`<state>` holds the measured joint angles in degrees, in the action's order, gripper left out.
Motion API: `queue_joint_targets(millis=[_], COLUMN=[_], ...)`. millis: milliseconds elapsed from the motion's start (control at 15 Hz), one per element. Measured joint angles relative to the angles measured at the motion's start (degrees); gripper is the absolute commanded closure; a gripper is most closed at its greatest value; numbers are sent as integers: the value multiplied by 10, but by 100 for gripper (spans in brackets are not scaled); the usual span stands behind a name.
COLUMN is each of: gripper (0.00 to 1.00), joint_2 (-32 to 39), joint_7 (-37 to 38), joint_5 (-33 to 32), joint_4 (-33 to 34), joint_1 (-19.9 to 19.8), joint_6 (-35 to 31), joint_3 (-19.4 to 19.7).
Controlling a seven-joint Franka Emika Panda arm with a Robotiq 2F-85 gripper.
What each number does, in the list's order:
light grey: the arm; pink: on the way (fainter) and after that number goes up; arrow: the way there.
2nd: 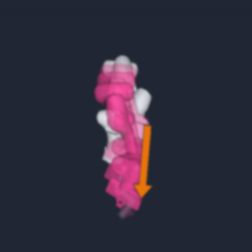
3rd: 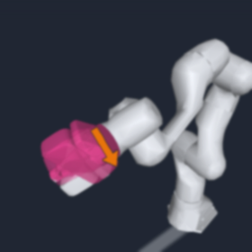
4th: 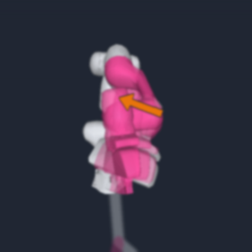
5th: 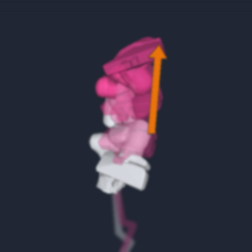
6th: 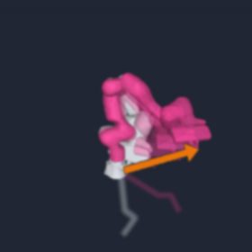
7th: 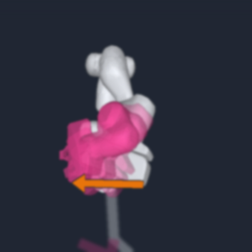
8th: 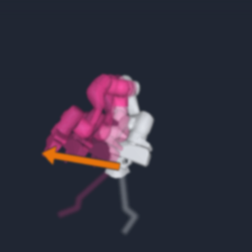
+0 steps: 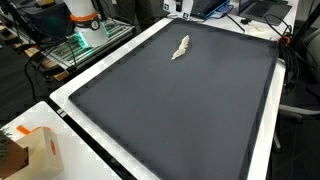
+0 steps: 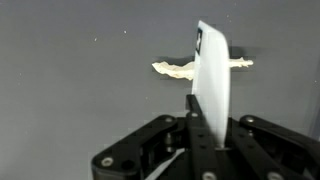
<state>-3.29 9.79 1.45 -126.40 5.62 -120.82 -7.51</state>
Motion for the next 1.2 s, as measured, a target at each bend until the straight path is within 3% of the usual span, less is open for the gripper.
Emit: queue_joint_targets(millis=[1200], gripper=[99], joint_2=[104], joint_7=[-59], joint_5=[-13], joint_4=[-94], joint_1=[14], joint_6=[-248], joint_3=[-2])
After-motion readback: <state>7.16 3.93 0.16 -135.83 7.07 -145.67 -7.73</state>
